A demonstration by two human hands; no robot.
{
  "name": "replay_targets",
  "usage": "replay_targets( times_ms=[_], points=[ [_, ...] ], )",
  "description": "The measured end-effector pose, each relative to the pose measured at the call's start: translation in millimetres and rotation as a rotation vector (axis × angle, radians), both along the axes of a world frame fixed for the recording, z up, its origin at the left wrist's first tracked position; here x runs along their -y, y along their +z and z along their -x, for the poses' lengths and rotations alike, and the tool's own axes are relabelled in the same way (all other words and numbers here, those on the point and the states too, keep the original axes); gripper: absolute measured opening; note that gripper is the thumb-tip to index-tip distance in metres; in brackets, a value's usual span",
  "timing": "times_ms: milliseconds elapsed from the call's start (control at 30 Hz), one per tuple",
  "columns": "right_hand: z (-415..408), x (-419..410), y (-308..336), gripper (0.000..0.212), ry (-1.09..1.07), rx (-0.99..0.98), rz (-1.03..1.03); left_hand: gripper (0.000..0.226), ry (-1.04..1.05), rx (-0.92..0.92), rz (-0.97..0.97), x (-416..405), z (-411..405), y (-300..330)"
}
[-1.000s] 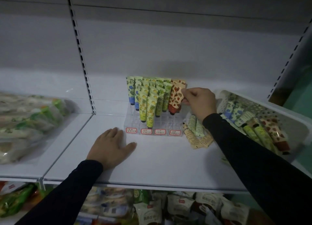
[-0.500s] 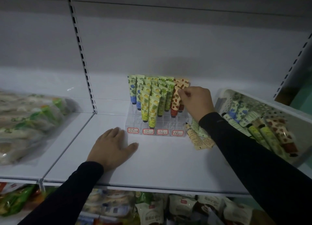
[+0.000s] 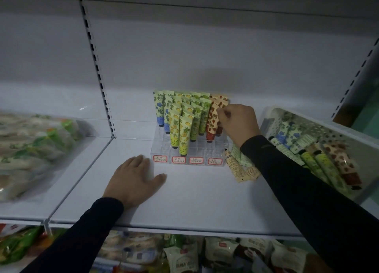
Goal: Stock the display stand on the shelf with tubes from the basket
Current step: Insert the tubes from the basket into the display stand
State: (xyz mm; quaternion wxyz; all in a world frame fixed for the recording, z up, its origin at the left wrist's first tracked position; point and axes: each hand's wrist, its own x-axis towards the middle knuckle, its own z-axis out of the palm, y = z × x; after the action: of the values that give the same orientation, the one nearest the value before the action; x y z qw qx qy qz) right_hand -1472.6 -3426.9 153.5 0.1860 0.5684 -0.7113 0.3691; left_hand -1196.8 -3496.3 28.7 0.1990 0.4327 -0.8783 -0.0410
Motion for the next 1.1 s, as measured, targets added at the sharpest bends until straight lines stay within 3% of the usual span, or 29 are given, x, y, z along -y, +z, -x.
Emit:
replay_targets(
  times_ms=[733,1100],
  points=[
    [-4.1,6.9,6.4,0.041,-0.015,-0.086,-0.119,0.049,0.003,-0.007,-0.008,-2.8,0.0,3.2],
    [-0.6,7.0,1.0,0.047,0.010,-0.005,-0.091,0.050,0.022,0.012,-0.026,-5.8,0.6,5.3]
  ],
)
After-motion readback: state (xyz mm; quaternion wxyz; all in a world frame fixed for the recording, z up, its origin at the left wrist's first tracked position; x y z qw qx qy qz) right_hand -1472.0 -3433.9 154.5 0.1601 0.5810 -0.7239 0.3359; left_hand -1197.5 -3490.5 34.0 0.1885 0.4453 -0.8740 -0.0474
